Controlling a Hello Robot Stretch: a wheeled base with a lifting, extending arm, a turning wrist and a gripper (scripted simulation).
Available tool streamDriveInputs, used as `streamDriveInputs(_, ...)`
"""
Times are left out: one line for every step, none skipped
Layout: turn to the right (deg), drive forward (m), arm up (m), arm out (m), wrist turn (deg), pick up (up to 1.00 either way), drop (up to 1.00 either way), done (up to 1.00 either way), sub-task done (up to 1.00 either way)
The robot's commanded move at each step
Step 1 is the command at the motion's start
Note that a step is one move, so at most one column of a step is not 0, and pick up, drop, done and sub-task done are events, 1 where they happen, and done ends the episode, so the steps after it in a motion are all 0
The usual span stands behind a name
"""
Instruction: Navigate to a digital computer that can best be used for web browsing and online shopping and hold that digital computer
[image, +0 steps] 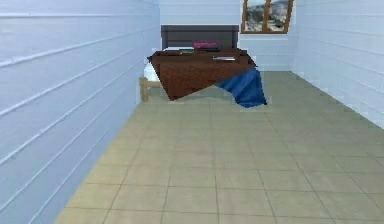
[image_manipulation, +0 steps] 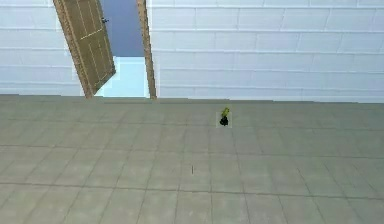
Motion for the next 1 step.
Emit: streamDriveInputs(0.0,1.0,0.0,0.0,0.0,0.0,0.0,0.0,0.0)
